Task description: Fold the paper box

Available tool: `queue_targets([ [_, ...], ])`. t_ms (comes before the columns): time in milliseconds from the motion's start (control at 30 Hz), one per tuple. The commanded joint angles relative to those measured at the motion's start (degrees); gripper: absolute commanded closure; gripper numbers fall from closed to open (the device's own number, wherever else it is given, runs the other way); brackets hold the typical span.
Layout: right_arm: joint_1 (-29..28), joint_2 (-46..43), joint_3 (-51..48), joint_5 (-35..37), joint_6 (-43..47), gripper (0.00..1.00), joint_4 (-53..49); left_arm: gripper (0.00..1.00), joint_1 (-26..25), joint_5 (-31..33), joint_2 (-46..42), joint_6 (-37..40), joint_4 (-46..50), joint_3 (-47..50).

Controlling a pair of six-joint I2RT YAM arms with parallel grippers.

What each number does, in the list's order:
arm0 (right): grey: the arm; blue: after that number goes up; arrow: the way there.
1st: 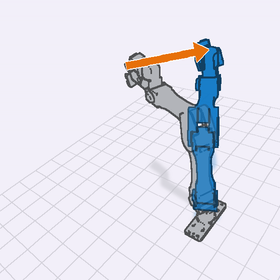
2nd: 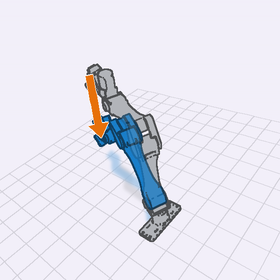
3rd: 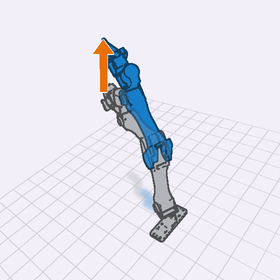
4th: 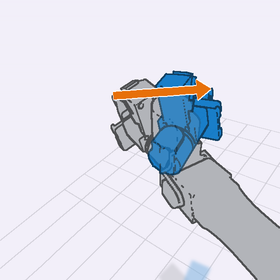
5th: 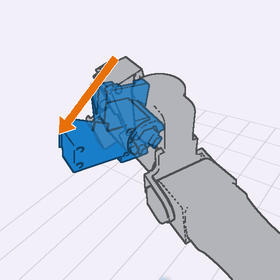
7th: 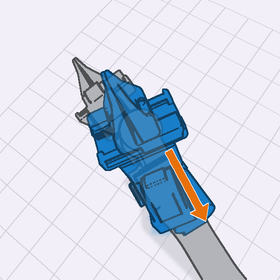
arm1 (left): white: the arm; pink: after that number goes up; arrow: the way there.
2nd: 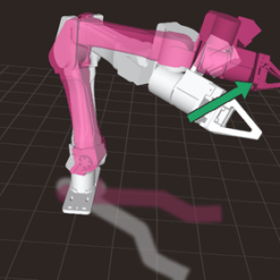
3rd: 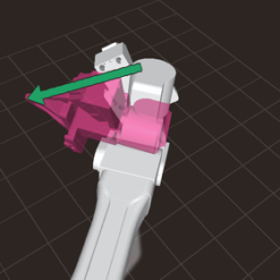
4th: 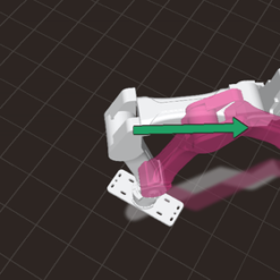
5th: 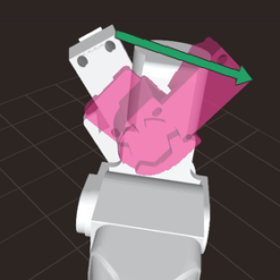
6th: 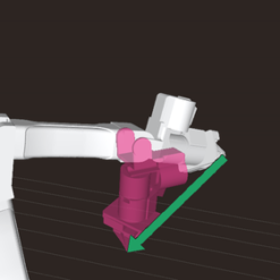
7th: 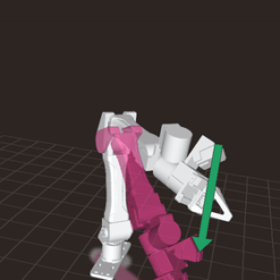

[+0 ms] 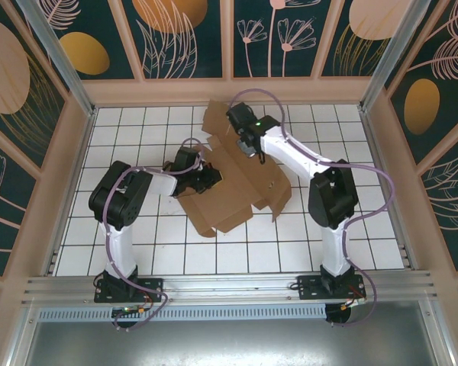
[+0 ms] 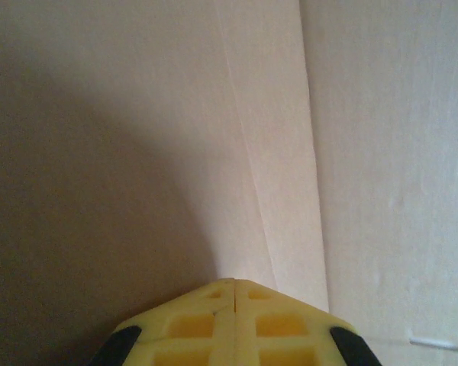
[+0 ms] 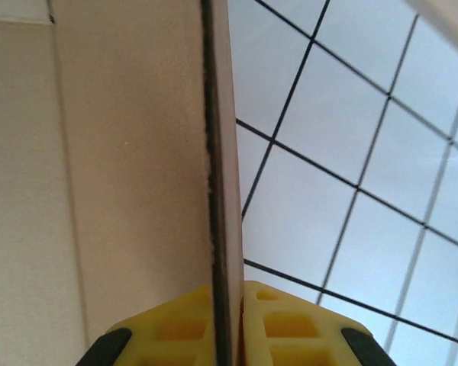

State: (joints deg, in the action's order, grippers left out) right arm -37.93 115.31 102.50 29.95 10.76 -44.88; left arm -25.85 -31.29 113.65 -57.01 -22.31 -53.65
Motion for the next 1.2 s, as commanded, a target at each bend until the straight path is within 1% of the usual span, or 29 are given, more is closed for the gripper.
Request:
queue_targets([
  [0, -2.06, 1.78, -3.7, 13.5, 4.13, 0.91, 7.9, 0.99, -0.47, -1.86, -5.17, -2.94, -3.24, 2.13],
  [133, -4.16, -0.36, -9.61, 20.11, 10.5, 0.91, 16.91, 0.99, 1.26, -0.89, -10.57, -3.62, -5.64, 4.73],
  [233, -5.69, -3.02, -15.18, 23.81, 17.8, 0.91, 27.87, 0.97, 3.95, -1.1, -14.34, -4.1, -7.55, 5.88],
  [333, -6.49, -4.75, -19.31, 24.48, 23.44, 0.92, 36.01, 0.96, 6.16, -2.25, -15.12, -4.2, -7.0, 5.43],
  [433, -6.6, -4.94, -20.03, 24.69, 25.88, 0.96, 38.49, 0.96, 6.68, -2.91, -14.94, -3.95, -6.36, 5.13],
  [500, -6.92, -4.91, -21.63, 26.07, 29.8, 1.0, 42.58, 0.96, 7.07, -3.92, -15.1, -5.21, -9.14, 5.74],
  [600, -7.67, -5.84, -26.26, 28.02, 38.18, 1.0, 53.06, 0.95, 7.82, -7.58, -15.06, -7.55, -15.29, 5.7],
  [633, -7.95, -6.15, -27.76, 28.6, 40.71, 1.0, 56.6, 0.94, 7.99, -8.86, -16.85, -8.14, -17.29, 5.66],
  [667, -8.17, -6.37, -29.0, 29.01, 43.03, 1.0, 60.29, 0.92, 8.32, -9.38, -17.55, -8.69, -18.81, 5.77],
  [733, -8.64, -6.72, -30.44, 29.11, 45.21, 1.0, 64.13, 0.85, 8.49, -9.1, -18.52, -9.45, -20.31, 5.58],
  [833, -8.82, -6.57, -30.59, 29.07, 45.43, 1.0, 65.27, 0.69, 8.51, -9.4, -17.71, -11.43, -22.52, 4.35],
  [900, -8.91, -6.28, -30.46, 29.1, 45.48, 1.0, 65.6, 0.58, 8.52, -9.87, -16.88, -13.51, -26.06, 3.86],
  [967, -8.91, -6.0, -30.35, 28.96, 45.35, 1.0, 65.8, 0.52, 8.49, -9.57, -16.11, -14.62, -27.29, 2.92],
  [1033, -9.08, -5.79, -30.08, 28.92, 45.31, 1.0, 65.87, 0.49, 8.52, -9.19, -15.81, -15.02, -27.35, 1.61],
  [1067, -9.12, -5.65, -29.92, 28.81, 45.22, 1.0, 65.89, 0.48, 8.53, -9.13, -13.81, -15.52, -27.84, 0.94],
  [1167, -9.43, -5.62, -29.72, 28.4, 44.77, 1.0, 65.91, 0.47, 8.59, -8.79, -11.88, -16.95, -30.02, -0.78],
])
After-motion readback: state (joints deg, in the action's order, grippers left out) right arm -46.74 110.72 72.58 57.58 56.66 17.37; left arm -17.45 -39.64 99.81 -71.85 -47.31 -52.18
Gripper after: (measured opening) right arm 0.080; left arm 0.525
